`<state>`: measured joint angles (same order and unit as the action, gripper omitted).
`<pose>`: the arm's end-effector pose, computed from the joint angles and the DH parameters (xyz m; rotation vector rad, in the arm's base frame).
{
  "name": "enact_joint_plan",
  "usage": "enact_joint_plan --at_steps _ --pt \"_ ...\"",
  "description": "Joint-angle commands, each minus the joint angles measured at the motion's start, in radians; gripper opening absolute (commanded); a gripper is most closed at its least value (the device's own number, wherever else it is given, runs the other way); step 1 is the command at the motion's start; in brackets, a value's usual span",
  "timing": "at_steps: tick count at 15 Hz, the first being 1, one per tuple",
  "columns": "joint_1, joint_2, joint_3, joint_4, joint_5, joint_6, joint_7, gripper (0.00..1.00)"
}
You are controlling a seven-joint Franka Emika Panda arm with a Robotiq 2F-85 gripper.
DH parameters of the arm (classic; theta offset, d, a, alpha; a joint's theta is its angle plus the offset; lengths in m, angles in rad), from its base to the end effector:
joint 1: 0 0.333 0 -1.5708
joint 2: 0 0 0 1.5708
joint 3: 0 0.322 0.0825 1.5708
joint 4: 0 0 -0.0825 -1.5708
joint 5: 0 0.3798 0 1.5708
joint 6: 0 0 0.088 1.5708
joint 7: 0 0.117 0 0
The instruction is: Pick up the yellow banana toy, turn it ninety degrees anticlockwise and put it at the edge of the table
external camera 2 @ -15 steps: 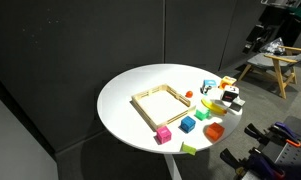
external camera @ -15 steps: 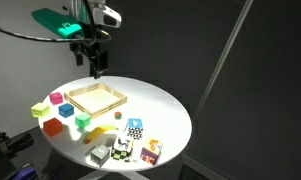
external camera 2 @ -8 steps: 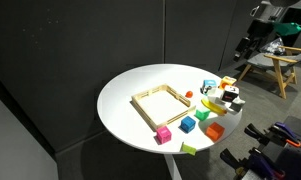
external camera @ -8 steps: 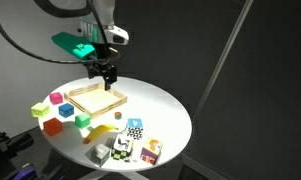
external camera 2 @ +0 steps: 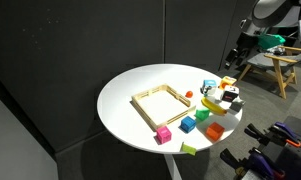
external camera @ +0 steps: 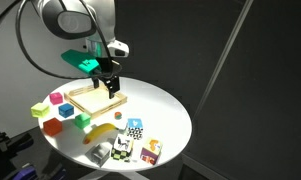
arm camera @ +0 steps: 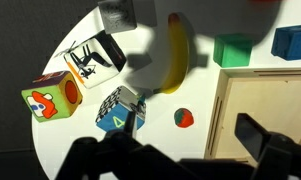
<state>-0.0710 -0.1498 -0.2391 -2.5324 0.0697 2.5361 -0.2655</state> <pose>0.4379 -0.1398 0.3408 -3.0933 0.1533 -0.2555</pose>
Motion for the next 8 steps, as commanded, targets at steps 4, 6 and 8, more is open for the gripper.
enact_joint_plan --at_steps 4,6,8 --pt "-0.02 0.001 0.023 0.0 0.004 -0.002 -0.001 1.0" --pt "-0.021 0.001 0.023 0.0 0.004 -0.002 -0.001 1.0" --pt "-0.023 0.027 0.023 0.006 0.0 -0.001 -0.009 1.0"
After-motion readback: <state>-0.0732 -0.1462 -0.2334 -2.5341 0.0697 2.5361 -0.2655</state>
